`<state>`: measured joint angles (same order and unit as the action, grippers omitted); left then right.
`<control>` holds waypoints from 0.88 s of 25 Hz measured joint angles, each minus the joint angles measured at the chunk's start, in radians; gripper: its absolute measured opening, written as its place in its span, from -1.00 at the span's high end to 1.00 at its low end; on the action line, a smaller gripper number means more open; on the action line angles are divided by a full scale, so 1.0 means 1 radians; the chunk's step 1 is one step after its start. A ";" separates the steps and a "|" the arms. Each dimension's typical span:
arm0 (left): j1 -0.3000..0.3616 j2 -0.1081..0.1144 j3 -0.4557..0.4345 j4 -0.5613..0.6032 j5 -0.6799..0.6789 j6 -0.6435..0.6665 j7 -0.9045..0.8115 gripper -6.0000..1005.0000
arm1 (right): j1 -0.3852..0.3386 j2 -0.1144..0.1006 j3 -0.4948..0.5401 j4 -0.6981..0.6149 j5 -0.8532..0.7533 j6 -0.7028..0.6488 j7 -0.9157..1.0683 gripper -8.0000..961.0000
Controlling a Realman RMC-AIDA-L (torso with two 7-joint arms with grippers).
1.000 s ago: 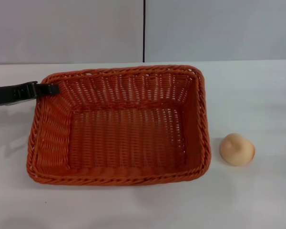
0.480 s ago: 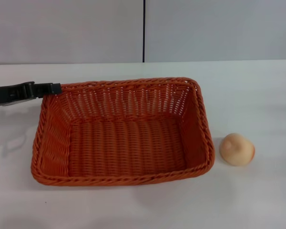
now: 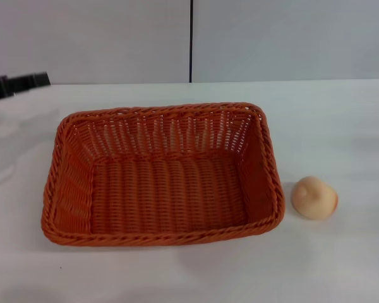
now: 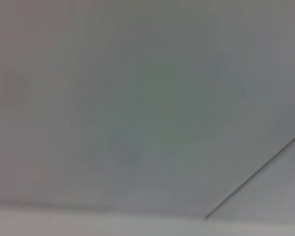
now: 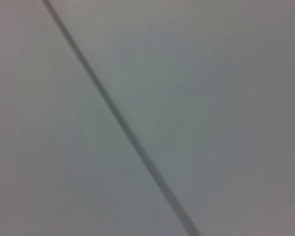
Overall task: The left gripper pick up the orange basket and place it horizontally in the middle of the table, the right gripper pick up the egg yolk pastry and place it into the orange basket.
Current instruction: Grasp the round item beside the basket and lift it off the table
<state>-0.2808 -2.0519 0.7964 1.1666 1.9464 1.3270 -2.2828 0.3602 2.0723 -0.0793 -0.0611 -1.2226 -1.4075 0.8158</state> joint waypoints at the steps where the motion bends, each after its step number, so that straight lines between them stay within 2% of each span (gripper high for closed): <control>1: -0.004 -0.002 -0.015 -0.013 -0.036 0.003 0.045 -0.23 | -0.003 0.000 -0.032 -0.033 -0.014 -0.011 0.053 -0.23; 2: -0.008 -0.003 -0.033 -0.056 -0.139 0.008 0.155 -0.24 | -0.009 -0.002 -0.087 -0.106 -0.049 -0.033 0.149 -0.23; 3: -0.008 -0.003 -0.033 -0.056 -0.139 0.008 0.155 -0.24 | -0.009 -0.002 -0.087 -0.106 -0.049 -0.033 0.149 -0.23; 5: -0.009 -0.003 -0.043 -0.143 -0.335 0.016 0.338 -0.24 | -0.015 -0.006 -0.147 -0.200 -0.107 -0.051 0.263 -0.23; 6: -0.009 -0.003 -0.044 -0.167 -0.382 0.023 0.381 -0.25 | -0.017 -0.009 -0.174 -0.250 -0.142 -0.056 0.322 -0.23; 7: -0.009 -0.003 -0.046 -0.192 -0.436 0.035 0.436 -0.25 | -0.017 -0.021 -0.227 -0.366 -0.235 -0.070 0.460 -0.23; 8: -0.010 -0.003 -0.046 -0.227 -0.504 0.058 0.504 -0.25 | -0.015 -0.028 -0.249 -0.422 -0.287 -0.081 0.529 -0.23; 10: -0.019 -0.004 -0.046 -0.285 -0.601 0.117 0.628 -0.26 | -0.011 -0.037 -0.267 -0.473 -0.337 -0.097 0.591 -0.23; 11: -0.025 -0.004 -0.046 -0.303 -0.624 0.141 0.667 -0.26 | -0.004 -0.047 -0.288 -0.528 -0.396 -0.117 0.663 -0.23; 12: -0.043 -0.004 -0.045 -0.347 -0.663 0.201 0.749 -0.26 | 0.024 -0.068 -0.322 -0.634 -0.527 -0.169 0.814 -0.23; 15: -0.059 -0.005 -0.043 -0.379 -0.683 0.251 0.818 -0.27 | 0.063 -0.087 -0.341 -0.724 -0.656 -0.228 0.942 -0.23; 16: -0.070 -0.007 -0.041 -0.400 -0.690 0.279 0.861 -0.27 | 0.089 -0.098 -0.345 -0.762 -0.725 -0.268 1.002 -0.23; 17: -0.089 -0.009 -0.039 -0.439 -0.694 0.321 0.925 -0.27 | 0.147 -0.119 -0.352 -0.815 -0.853 -0.355 1.099 -0.23; 18: -0.099 -0.010 -0.039 -0.460 -0.696 0.340 0.950 -0.28 | 0.175 -0.129 -0.353 -0.828 -0.906 -0.395 1.132 -0.23; 19: -0.106 -0.011 -0.039 -0.477 -0.697 0.353 0.968 -0.28 | 0.175 -0.129 -0.353 -0.828 -0.906 -0.395 1.132 -0.23; 22: -0.125 -0.011 -0.039 -0.519 -0.701 0.377 1.013 -0.29 | 0.282 -0.155 -0.377 -0.854 -1.092 -0.515 1.216 -0.23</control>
<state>-0.4056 -2.0628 0.7577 0.6480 1.2458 1.7041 -1.2698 0.6418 1.9173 -0.4565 -0.9152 -2.3144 -1.9230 2.0316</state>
